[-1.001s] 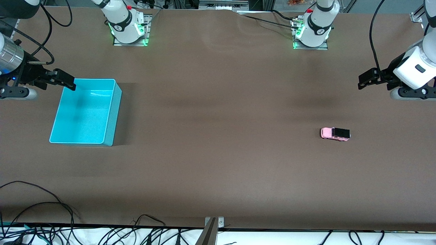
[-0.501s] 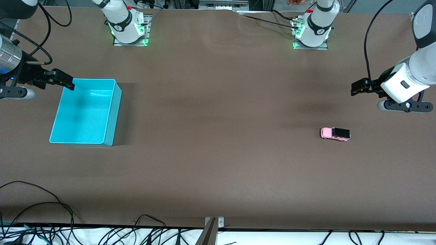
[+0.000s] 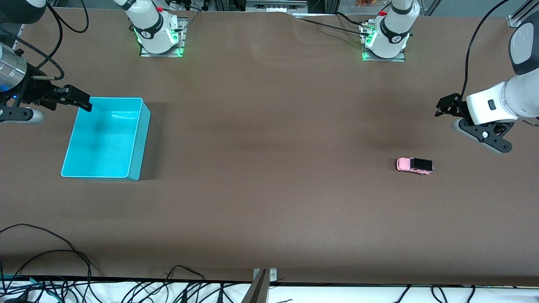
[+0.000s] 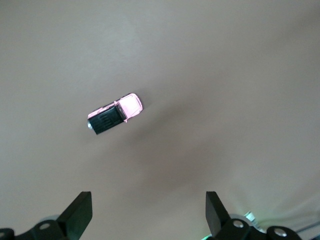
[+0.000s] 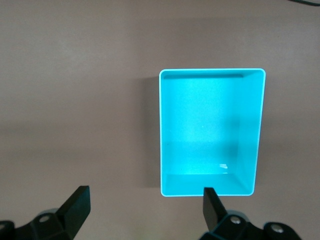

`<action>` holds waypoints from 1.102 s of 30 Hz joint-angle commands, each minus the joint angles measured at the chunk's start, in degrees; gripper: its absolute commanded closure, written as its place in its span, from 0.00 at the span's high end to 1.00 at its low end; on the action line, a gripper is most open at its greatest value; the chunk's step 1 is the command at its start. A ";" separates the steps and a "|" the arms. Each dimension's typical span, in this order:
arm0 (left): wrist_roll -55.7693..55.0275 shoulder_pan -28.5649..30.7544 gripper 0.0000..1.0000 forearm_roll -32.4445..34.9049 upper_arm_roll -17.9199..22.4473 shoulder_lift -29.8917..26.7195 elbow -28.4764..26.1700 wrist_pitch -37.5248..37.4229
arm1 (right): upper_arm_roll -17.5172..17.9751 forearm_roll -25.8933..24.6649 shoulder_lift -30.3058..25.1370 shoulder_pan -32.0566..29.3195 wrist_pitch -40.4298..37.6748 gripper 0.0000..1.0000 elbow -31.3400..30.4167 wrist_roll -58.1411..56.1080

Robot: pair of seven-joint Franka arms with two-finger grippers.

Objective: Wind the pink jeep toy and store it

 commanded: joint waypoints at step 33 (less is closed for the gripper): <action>66.52 7.29 1.00 3.22 -0.18 16.90 -13.00 38.57 | -0.40 0.93 0.22 0.01 -1.10 1.00 0.97 -0.90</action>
